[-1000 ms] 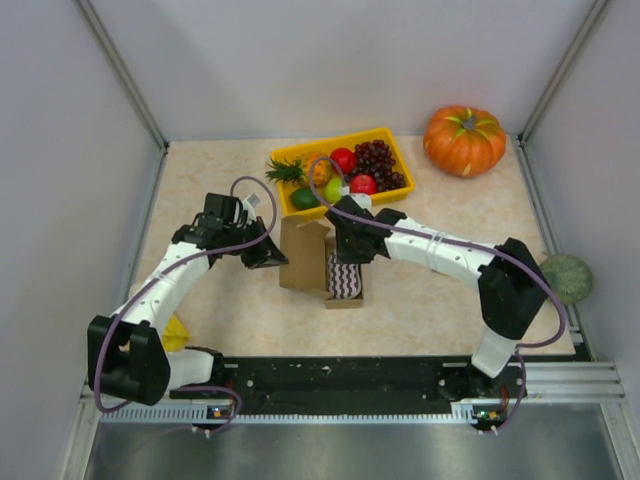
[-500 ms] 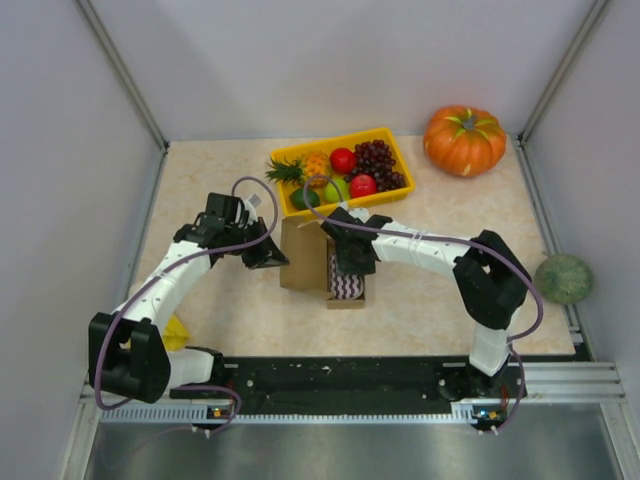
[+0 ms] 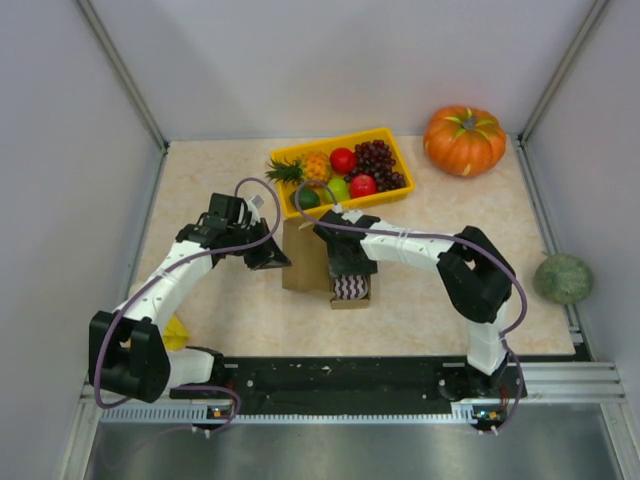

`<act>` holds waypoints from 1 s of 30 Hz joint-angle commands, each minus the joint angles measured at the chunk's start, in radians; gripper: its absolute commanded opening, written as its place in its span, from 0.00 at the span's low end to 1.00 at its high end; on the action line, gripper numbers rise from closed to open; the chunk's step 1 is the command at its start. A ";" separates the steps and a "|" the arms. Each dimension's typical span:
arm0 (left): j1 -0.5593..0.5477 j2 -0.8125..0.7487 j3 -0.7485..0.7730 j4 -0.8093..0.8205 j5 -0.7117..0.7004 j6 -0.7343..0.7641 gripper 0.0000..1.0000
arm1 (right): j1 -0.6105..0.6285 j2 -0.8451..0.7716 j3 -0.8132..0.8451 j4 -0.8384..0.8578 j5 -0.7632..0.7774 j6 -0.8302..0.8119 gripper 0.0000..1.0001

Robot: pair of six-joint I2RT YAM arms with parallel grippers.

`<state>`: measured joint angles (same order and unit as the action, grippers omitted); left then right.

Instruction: Unpack the express box

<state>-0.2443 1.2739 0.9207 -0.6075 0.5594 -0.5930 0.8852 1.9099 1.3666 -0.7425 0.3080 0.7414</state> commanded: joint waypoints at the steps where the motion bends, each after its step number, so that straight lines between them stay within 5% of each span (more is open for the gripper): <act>1: -0.003 0.007 0.030 0.008 0.000 -0.001 0.00 | 0.011 0.051 0.025 -0.017 0.013 -0.016 0.68; 7: -0.003 0.012 0.030 0.009 0.002 -0.002 0.00 | 0.011 0.040 -0.014 0.035 -0.041 -0.020 0.62; 14: -0.004 0.016 0.033 0.012 0.007 -0.002 0.00 | 0.011 -0.015 -0.017 0.046 -0.033 -0.020 0.19; 19: -0.004 0.016 0.037 0.008 -0.006 0.004 0.00 | 0.011 -0.066 -0.017 0.043 -0.018 -0.011 0.01; 30: -0.006 0.022 0.072 -0.035 -0.075 0.035 0.00 | 0.011 -0.190 -0.046 0.045 0.019 0.027 0.00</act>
<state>-0.2451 1.2861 0.9367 -0.6235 0.5282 -0.5812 0.8856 1.8153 1.3323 -0.7277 0.3107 0.7376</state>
